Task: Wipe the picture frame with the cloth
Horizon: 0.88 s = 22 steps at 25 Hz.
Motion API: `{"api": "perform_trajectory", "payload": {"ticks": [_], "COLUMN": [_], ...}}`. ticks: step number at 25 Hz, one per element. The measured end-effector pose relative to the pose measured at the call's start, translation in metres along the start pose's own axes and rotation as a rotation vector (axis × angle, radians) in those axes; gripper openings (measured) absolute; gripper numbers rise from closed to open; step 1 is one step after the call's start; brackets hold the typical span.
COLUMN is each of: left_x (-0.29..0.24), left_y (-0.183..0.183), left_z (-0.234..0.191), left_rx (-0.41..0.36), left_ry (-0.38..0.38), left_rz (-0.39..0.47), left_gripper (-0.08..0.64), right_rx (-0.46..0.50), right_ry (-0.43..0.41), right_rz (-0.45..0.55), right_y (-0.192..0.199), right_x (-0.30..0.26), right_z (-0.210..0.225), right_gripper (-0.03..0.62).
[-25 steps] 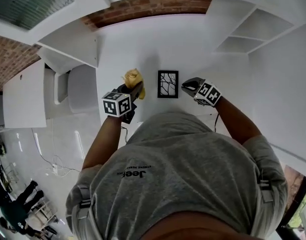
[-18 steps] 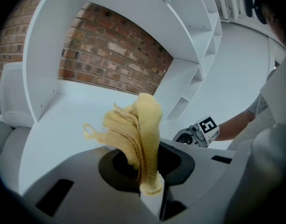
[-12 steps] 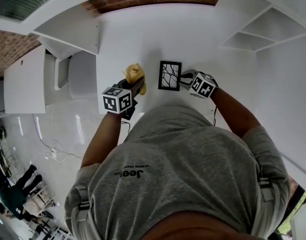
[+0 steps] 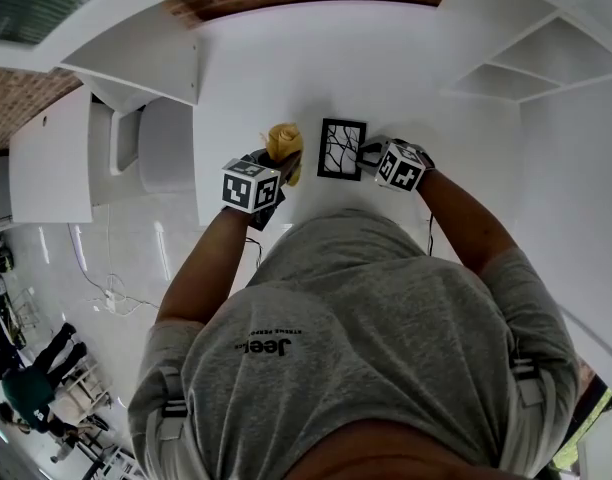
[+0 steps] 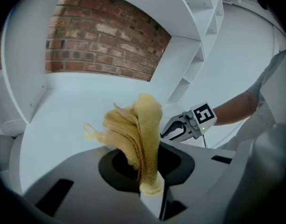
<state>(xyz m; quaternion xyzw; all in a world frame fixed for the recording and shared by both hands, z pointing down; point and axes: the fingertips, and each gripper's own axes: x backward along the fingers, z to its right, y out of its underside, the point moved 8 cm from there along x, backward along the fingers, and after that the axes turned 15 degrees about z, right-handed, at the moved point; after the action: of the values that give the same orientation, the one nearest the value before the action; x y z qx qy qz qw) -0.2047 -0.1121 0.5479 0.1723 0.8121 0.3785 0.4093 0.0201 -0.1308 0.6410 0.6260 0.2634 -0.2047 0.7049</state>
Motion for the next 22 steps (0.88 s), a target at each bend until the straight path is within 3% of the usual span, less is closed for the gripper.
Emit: {"api": "perform_trajectory", "payload": {"ticks": [9,14,22], "left_x": [-0.082,-0.123,-0.159], "left_y": [-0.005,-0.01,-0.004], "left_z": [0.0,-0.008,-0.028], "left_rx": [-0.095,-0.134,-0.066], "left_ry": [0.092,0.083,0.049], "left_rz": [-0.2,-0.301,-0.427], "left_gripper": [0.086,0.086,0.086], "right_rx": [-0.012,-0.019,-0.025], "right_ry": [-0.004,0.004,0.015], "right_rz": [0.014,0.016,0.013], "right_y": [0.002,0.002,0.001], "right_x": [-0.001,-0.001,-0.002], "right_z": [0.002,0.001,0.0], "right_gripper": [0.109,0.109,0.109]}}
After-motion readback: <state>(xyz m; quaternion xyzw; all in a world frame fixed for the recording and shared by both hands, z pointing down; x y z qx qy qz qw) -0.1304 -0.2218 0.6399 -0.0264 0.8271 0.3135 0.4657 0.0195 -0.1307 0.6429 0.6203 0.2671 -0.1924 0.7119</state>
